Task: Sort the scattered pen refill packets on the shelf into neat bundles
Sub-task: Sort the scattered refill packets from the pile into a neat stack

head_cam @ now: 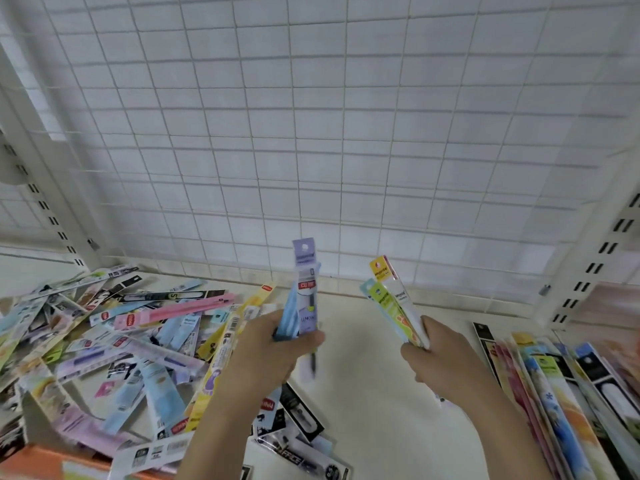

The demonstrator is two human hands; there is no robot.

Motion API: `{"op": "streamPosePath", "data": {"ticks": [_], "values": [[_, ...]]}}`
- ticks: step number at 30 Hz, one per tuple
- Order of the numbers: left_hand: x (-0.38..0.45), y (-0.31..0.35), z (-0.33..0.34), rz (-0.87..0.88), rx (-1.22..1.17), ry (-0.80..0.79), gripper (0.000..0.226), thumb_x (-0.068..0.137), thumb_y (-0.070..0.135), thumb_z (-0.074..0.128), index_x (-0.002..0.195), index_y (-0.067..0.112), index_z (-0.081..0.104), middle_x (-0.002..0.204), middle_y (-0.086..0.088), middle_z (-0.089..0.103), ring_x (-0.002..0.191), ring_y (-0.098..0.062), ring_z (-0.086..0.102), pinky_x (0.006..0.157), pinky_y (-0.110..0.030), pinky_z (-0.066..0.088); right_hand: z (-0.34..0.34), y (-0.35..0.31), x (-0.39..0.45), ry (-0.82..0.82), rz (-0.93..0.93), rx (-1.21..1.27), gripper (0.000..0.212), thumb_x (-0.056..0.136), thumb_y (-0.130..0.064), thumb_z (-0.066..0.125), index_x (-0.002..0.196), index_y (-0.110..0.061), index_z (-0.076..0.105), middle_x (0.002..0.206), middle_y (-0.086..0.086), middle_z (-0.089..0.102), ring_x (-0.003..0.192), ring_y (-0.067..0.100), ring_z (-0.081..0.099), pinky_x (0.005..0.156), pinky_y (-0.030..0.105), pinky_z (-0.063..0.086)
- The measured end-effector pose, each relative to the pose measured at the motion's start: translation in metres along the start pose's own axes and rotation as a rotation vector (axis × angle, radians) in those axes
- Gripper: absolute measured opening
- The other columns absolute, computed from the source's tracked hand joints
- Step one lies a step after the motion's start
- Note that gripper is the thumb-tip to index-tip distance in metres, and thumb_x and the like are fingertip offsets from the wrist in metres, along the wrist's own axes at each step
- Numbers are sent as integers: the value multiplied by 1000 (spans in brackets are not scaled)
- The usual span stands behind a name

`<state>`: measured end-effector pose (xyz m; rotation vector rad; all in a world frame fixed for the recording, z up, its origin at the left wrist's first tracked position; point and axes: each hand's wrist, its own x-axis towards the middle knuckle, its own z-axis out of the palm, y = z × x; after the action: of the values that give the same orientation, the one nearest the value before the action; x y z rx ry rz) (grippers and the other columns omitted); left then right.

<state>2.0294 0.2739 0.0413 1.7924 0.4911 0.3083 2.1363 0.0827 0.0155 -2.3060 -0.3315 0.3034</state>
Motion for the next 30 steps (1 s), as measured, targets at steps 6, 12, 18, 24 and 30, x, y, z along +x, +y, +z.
{"op": "streamPosePath", "data": {"ticks": [6, 12, 18, 24, 30], "values": [[-5, 0, 8, -42, -16, 36, 40, 80, 14, 71, 46, 22, 51, 28, 7, 33, 27, -4, 28, 40, -18, 27, -3, 16, -8, 43, 32, 36, 20, 82, -16, 51, 88, 1, 46, 79, 20, 58, 66, 26, 56, 57, 29, 39], [-7, -1, 10, -95, -24, 103, 43, 77, 23, 73, 56, 9, 38, 34, 3, 30, 30, -13, 27, 35, -19, 28, -1, 23, -11, 49, 48, 38, 21, 81, -19, 52, 86, 0, 44, 72, 12, 54, 63, 25, 54, 54, 27, 36], [-12, 3, 7, -151, -228, 10, 26, 81, 25, 68, 66, 5, 61, 48, -2, 64, 28, -9, 29, 34, -17, 29, 1, 22, -13, 46, 36, 43, 19, 81, -18, 52, 89, -1, 47, 84, 22, 61, 62, 23, 53, 53, 27, 37], [-11, 0, 4, -155, -266, 11, 28, 87, 32, 59, 81, 5, 66, 78, -6, 76, 31, -9, 32, 40, -20, 31, 3, 18, -14, 50, 4, 43, 19, 81, -17, 52, 90, 0, 48, 84, 22, 62, 62, 23, 52, 53, 26, 36], [-14, 2, 3, -186, -436, -52, 14, 88, 13, 59, 95, 1, 63, 85, -7, 75, 41, -9, 42, 42, -19, 40, 7, 15, -12, 22, -10, 57, 19, 81, -16, 51, 90, 0, 46, 73, 12, 53, 62, 23, 49, 51, 26, 33]]}}
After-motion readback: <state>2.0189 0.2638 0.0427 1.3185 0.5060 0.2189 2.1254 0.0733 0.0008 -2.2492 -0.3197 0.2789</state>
